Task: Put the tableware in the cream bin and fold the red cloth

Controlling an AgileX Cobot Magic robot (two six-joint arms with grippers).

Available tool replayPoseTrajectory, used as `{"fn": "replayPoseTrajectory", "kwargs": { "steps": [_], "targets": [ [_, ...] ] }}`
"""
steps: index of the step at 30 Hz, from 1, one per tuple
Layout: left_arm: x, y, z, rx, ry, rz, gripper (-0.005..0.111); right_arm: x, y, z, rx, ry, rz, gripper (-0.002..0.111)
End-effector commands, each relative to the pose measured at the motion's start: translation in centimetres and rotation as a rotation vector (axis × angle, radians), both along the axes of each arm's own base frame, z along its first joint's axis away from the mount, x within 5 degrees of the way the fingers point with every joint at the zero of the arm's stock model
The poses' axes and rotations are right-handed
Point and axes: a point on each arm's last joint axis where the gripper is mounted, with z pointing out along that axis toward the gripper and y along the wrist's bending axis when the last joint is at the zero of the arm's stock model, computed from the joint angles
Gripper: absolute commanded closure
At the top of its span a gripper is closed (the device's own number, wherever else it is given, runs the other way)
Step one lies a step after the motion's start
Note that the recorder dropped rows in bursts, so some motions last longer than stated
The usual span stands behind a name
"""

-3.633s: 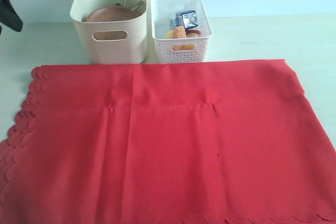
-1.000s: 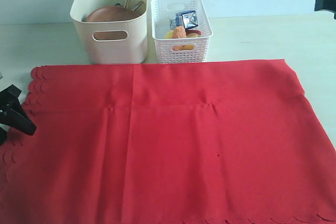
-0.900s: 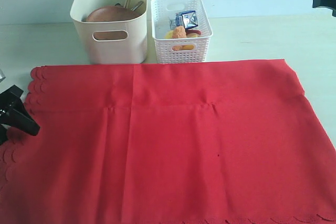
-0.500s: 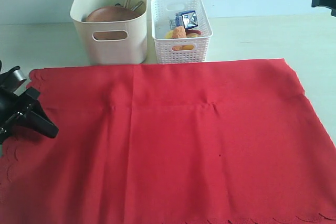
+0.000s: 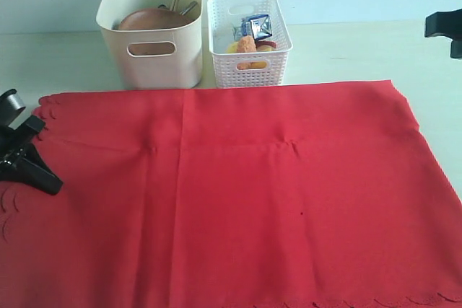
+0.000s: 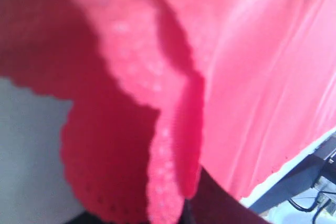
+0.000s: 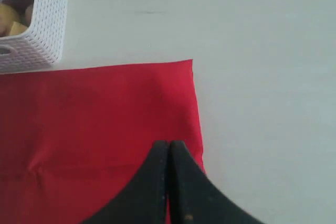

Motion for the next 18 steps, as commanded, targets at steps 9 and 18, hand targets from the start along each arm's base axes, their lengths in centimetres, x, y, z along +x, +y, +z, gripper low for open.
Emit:
{"fn": "replayPoseTrajectory", "kwargs": {
  "steps": [9, 18],
  "targets": [
    [-1.7, 2.4, 4.5, 0.167, -0.013, -0.006, 0.106, 1.2, 5.9, -4.9, 0.07, 0.203, 0.383, 0.108],
    [-2.6, 2.2, 8.3, 0.194, -0.106, -0.014, 0.106, 1.7, 10.3, -11.6, -0.067, 0.38, 0.534, 0.108]
  ]
}}
